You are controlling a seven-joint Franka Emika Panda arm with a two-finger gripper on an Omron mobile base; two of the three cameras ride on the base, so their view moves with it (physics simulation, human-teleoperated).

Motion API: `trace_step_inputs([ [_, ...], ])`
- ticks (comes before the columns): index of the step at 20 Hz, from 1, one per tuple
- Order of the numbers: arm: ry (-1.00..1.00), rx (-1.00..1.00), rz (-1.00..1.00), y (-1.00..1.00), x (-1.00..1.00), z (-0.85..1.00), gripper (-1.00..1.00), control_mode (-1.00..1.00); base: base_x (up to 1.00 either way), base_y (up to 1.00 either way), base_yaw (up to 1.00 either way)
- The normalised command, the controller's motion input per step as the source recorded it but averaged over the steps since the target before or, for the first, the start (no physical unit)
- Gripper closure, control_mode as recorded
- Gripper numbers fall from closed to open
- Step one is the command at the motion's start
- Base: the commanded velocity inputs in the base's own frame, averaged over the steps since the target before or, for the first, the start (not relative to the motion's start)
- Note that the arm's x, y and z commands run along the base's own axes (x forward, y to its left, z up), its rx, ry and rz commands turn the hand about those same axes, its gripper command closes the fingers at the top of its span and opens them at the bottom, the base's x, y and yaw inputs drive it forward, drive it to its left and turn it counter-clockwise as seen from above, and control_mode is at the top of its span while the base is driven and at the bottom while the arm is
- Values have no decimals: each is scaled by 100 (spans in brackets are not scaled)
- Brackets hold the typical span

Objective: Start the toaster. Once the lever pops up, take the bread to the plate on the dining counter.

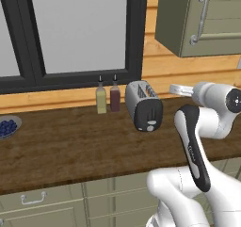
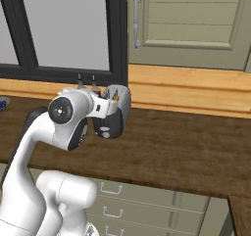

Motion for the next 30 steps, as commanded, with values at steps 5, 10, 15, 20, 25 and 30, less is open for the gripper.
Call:
trace_step_inputs([
  [5, 0, 0, 0, 0, 0, 0, 100, -100, 0, 0, 0],
  [10, 0, 0, 0, 0, 0, 0, 100, -100, 0, 0, 0],
  [15, 0, 0, 0, 0, 0, 0, 100, -100, 0, 0, 0],
  [20, 0, 0, 0, 0, 0, 0, 100, -100, 0, 0, 0],
  [25, 0, 0, 0, 0, 0, 0, 100, -100, 0, 0, 0],
  [30, 0, 0, 0, 0, 0, 0, 100, -100, 0, 0, 0],
])
